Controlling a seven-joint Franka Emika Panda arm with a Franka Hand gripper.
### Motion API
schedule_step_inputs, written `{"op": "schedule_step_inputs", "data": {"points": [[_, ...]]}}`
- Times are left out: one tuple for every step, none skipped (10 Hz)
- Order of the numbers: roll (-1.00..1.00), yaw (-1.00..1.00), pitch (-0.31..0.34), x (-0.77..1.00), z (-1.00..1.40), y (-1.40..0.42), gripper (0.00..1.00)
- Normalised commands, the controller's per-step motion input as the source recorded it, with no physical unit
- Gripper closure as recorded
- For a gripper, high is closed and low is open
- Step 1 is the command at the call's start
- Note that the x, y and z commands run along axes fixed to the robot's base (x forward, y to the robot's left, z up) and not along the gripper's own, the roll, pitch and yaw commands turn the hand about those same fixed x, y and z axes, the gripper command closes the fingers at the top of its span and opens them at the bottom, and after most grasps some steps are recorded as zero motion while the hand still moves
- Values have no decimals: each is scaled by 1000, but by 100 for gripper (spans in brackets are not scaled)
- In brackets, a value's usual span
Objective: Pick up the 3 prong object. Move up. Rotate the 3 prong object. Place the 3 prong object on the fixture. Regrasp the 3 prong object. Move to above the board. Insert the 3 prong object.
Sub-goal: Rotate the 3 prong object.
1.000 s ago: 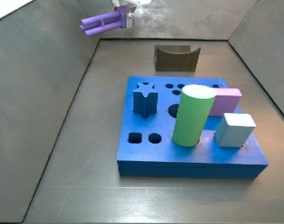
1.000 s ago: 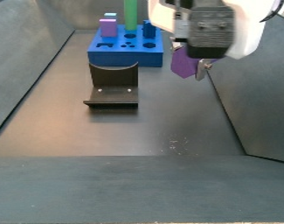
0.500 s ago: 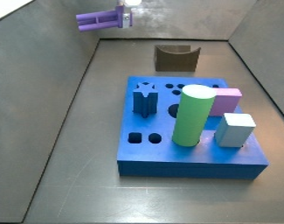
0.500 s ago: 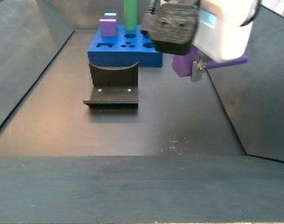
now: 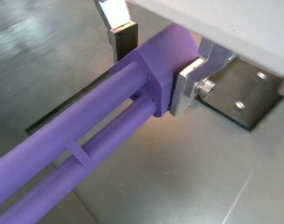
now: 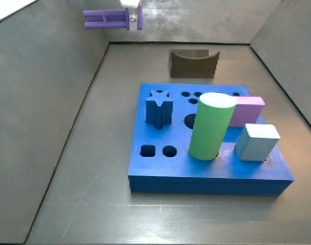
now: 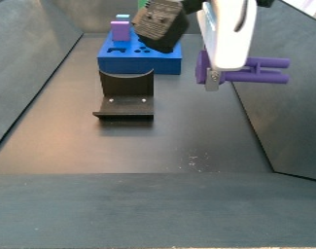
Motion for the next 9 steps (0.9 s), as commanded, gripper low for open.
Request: {"op": "schedule_step_inputs", "data": {"points": [[-26, -1000, -6, 7, -12, 10, 100], [-27, -1000, -6, 7, -12, 10, 100], [-28, -1000, -6, 7, -12, 10, 100], [-29, -1000, -6, 7, -12, 10, 100], [-31, -1000, -7, 7, -12, 11, 100], [-33, -1000, -7, 7, -12, 11, 100], [-36, -1000, -8, 7, -12, 11, 100], [-38, -1000, -8, 6, -12, 11, 100], [-41, -1000, -9, 6, -12, 11, 100]]}}
